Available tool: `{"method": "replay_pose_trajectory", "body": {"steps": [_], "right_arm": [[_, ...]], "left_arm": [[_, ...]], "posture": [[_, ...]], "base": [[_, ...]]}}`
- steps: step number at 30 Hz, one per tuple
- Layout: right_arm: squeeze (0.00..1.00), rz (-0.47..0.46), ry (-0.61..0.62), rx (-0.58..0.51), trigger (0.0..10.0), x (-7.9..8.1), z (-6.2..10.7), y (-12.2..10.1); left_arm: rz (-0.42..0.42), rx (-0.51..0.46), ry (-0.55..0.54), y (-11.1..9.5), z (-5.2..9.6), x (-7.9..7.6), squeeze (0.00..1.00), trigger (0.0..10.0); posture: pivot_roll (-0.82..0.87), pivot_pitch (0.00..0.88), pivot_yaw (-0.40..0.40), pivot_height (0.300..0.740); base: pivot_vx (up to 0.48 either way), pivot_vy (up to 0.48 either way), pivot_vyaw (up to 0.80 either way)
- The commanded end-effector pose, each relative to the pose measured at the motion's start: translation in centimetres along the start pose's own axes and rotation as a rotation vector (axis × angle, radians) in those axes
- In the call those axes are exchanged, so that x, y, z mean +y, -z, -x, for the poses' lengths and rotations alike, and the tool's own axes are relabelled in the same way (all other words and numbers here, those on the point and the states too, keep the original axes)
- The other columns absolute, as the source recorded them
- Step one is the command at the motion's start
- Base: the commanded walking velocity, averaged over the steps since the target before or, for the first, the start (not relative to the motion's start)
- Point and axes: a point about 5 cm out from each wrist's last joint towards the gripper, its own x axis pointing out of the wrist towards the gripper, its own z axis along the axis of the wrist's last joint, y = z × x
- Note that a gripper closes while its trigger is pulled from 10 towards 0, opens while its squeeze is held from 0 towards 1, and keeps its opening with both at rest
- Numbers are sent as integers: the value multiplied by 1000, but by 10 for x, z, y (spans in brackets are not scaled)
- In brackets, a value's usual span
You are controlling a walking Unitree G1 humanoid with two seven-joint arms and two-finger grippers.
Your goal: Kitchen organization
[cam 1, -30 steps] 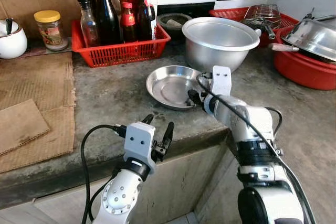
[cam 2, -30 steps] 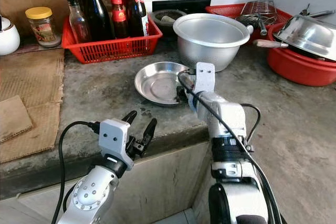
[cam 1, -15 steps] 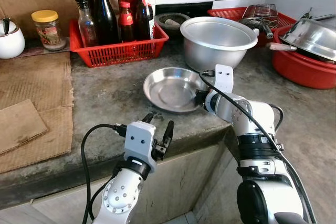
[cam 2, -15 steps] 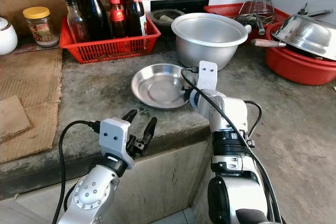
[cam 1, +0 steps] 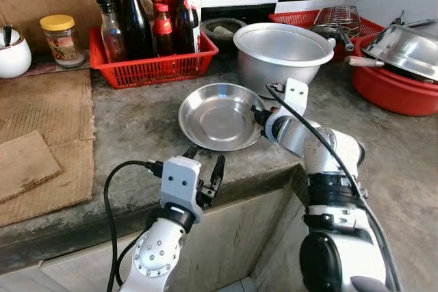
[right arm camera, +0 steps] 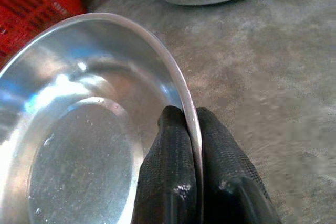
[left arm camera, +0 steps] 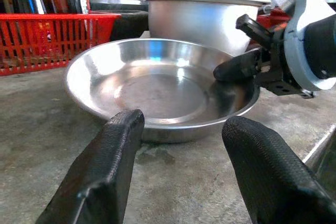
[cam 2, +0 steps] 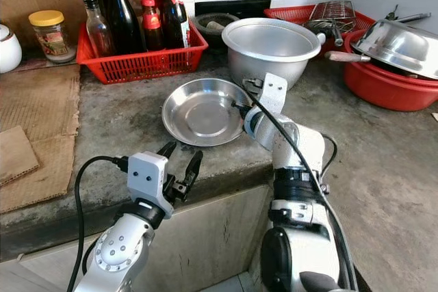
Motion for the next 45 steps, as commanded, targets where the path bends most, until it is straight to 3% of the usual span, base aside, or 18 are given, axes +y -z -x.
{"method": "replay_pose_trajectory", "body": {"steps": [1, 4, 7, 12, 14, 16, 24, 34, 42, 45], "right_arm": [[0, -42, 11, -46, 0, -3, 3, -2], [0, -109, -58, -166, 0, 0, 17, -2], [0, -121, -71, -196, 0, 1, 20, -3], [0, -118, -94, -333, 0, 3, 32, -7], [0, -62, -113, -407, 0, 6, 42, -9], [0, 62, -119, -488, 0, 8, 54, -12], [0, 134, -116, -533, 0, 4, 68, -7], [0, 372, -44, -670, 0, -6, 89, 0], [0, 400, -2, -673, 0, -13, 91, 6], [0, 398, 3, -675, 0, -14, 91, 7]], "left_arm": [[-3, -8, 4, -2, -1, -1, 0, 10000], [-6, -11, 7, -2, -3, 0, 0, 10000], [-6, -12, 8, -3, -3, 0, 0, 10000], [-5, -16, 10, -3, -4, -1, 0, 10000], [-4, -18, 11, -4, -5, -1, 0, 10000], [-1, -23, 10, -5, -5, -1, 0, 10000], [1, -24, 20, -5, -6, -1, 0, 10000], [10, -47, 31, -10, -9, -1, 0, 10000], [-11, -46, 63, -9, -9, -3, 0, 10000], [29, -42, 76, -9, -9, -6, 0, 10000]], "posture": [[195, 85, -92, 740], [194, 80, -83, 740], [194, 80, -83, 740], [194, 73, -77, 740], [193, 73, -75, 740], [192, 70, -71, 740], [186, 63, -63, 740], [190, 55, -57, 740], [186, 49, -52, 740], [183, 47, -49, 740]], "base": [[0, 0, 0], [0, 0, 0], [0, 0, 0], [0, 0, 0], [0, 0, 0], [0, 0, 0], [0, 0, 0], [0, 0, 0], [0, 0, -585], [0, 0, -792]]}}
